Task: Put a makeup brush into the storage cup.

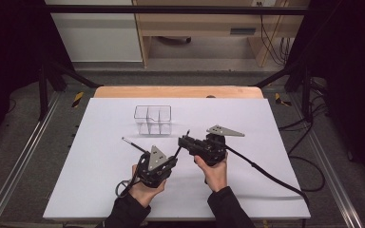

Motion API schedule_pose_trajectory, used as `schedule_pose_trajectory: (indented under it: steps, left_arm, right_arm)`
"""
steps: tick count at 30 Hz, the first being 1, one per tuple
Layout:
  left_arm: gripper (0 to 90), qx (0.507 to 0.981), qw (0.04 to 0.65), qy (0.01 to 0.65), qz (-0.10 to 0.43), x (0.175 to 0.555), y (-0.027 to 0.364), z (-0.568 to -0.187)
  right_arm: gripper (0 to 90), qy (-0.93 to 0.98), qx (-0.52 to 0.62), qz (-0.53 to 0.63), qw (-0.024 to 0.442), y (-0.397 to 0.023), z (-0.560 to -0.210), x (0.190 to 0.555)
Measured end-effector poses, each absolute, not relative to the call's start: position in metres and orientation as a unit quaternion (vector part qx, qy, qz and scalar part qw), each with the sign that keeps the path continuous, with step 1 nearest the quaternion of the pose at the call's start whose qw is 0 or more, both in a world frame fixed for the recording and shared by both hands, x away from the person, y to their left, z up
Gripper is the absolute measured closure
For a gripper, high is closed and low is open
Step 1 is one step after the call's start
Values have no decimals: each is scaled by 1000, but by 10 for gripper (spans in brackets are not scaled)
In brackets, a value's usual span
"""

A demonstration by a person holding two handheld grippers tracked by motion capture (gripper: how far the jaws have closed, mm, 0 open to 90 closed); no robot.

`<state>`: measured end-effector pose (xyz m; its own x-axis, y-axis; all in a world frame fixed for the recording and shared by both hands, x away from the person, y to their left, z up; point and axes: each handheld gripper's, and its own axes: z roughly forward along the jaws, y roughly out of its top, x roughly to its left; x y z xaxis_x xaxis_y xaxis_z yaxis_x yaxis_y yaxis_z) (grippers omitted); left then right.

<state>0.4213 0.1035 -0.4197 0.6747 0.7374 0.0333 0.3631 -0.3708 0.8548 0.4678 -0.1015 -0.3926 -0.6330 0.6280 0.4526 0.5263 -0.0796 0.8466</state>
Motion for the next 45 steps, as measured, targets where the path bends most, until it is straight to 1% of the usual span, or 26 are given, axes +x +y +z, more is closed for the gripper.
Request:
schedule_pose_trajectory:
  steps: [1,5,11,14,16,20,21,24,30,36,42,45]
  left_arm:
    - [830,800,444,344,211,421,104,-420]
    - [829,800,445,343,212,421,103,-420]
    - [827,799,447,342,212,420,103,-420]
    - [820,801,446,338,213,420,103,-419]
    - [767,802,446,336,211,421,102,-419]
    - [604,799,450,332,221,420,103,-414]
    - [581,796,453,333,222,420,104,-412]
    - [556,795,455,332,223,421,105,-407]
    - [586,797,455,324,228,423,98,-398]
    - [674,799,454,323,226,426,91,-395]
    - [737,801,454,319,225,426,89,-394]
    - [788,799,454,320,227,425,88,-393]
  right_arm:
    - [779,677,426,599,40,-101,-393,468]
    - [812,676,420,604,30,-102,-392,468]
    - [840,674,408,616,13,-102,-391,466]
    - [842,675,401,619,15,-102,-391,466]
    - [843,677,398,619,17,-102,-390,465]
    - [843,683,391,617,27,-103,-391,464]
    - [843,685,389,616,30,-103,-391,463]
    - [843,689,382,616,30,-102,-392,462]
    - [843,692,375,616,29,-101,-393,461]
    - [843,693,370,618,30,-102,-392,459]
    - [843,695,368,616,32,-102,-392,459]
    - [843,695,368,617,33,-102,-391,459]
